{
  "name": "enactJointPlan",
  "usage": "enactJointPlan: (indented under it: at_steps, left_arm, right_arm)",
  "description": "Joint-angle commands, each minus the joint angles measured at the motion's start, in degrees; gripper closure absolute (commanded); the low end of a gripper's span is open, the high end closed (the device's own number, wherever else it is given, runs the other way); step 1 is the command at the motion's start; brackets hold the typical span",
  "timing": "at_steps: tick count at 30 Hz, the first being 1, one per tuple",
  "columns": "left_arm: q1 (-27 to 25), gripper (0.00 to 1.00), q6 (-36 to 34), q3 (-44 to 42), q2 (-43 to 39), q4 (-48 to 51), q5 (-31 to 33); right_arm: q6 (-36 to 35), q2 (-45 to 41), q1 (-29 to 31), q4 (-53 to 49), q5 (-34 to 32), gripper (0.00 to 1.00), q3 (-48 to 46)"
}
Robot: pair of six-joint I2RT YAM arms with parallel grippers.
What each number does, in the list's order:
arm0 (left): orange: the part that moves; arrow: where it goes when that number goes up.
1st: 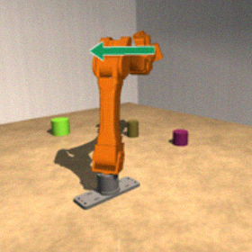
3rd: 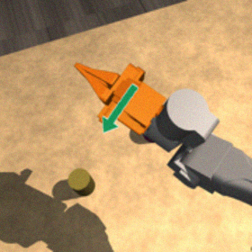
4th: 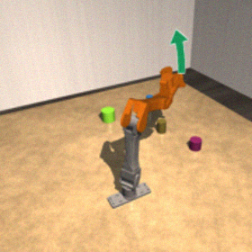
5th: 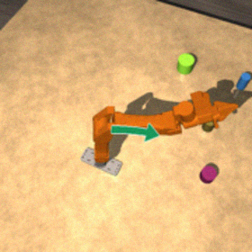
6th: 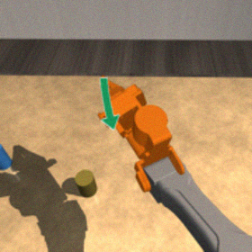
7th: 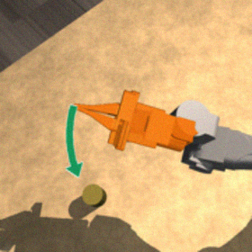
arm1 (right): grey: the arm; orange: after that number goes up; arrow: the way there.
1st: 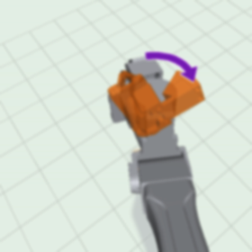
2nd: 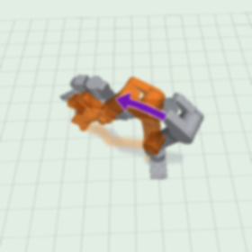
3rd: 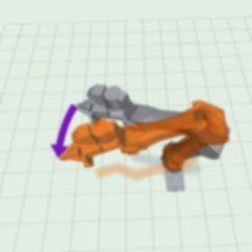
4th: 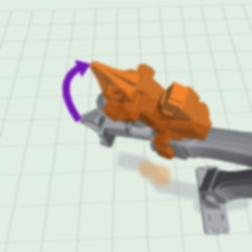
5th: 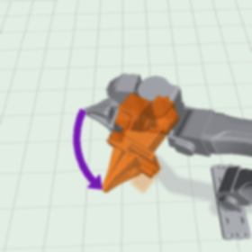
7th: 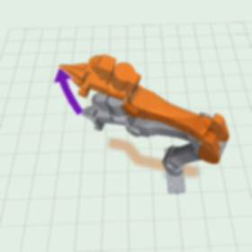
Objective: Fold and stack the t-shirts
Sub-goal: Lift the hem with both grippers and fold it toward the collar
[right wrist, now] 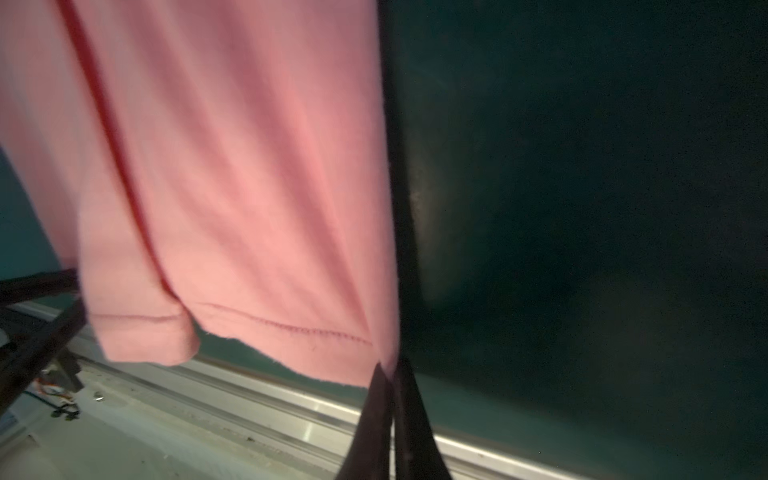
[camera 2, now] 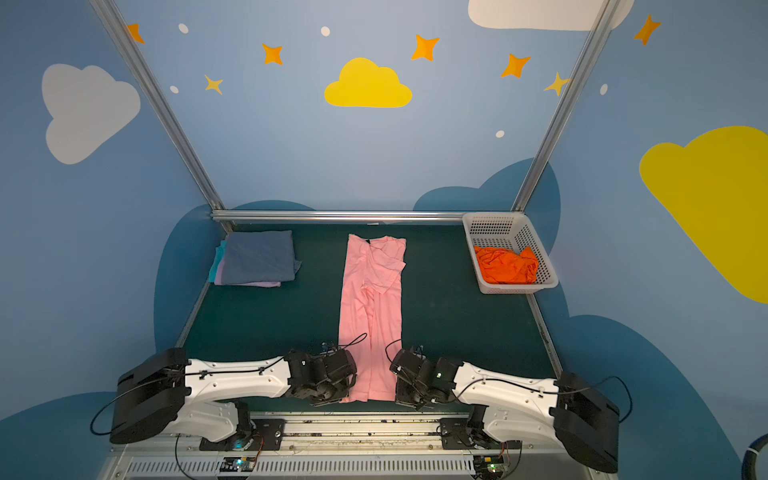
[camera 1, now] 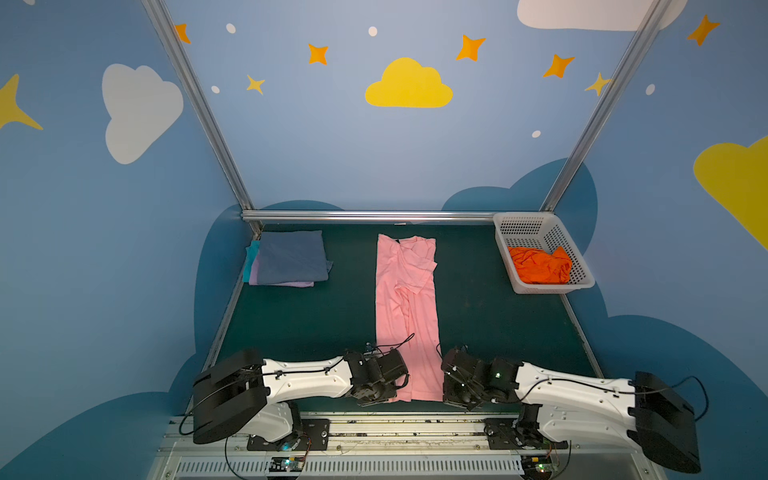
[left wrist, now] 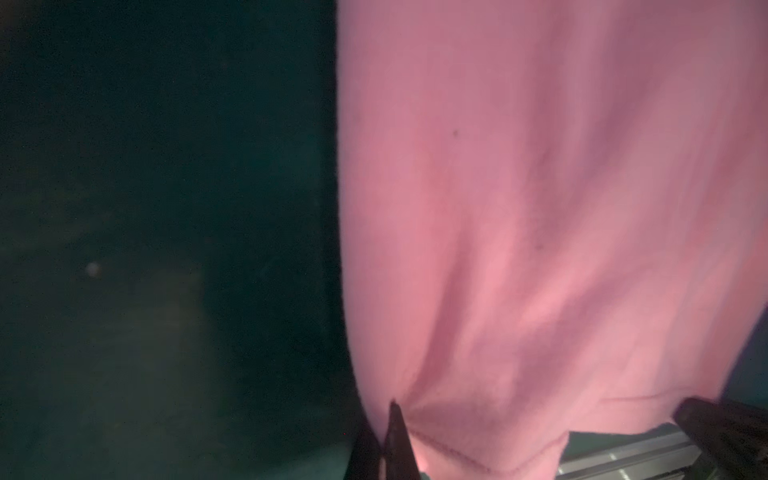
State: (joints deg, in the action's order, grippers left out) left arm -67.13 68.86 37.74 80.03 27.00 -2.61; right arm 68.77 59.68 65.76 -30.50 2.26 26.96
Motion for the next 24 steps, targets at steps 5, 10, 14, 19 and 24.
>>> enactJointPlan:
  at_steps: [5,10,14,19,24]
  left_arm:
    - [2.45,0.96,-1.89,2.24,-4.57,12.69,3.36]
    - [3.28,0.96,-3.39,7.15,-6.53,13.95,3.67]
    - [4.56,0.96,-6.01,14.24,-5.16,16.17,3.97]
    - [11.16,0.96,-11.73,21.75,-3.22,19.64,4.33]
    - [21.86,0.96,-19.39,26.29,-0.31,16.54,1.91]
  right_arm:
    - [0.20,-13.58,-0.36,-2.89,-6.09,1.00,-2.39]
    - [0.00,-15.48,-0.34,1.29,-5.75,1.00,-3.30]
    - [-1.44,-10.42,-0.38,0.72,-5.60,1.00,1.94]
    - [-7.52,-7.82,-2.72,-1.36,-16.39,1.00,9.24]
    - [-17.61,-2.82,-17.52,2.91,-9.96,1.00,16.33]
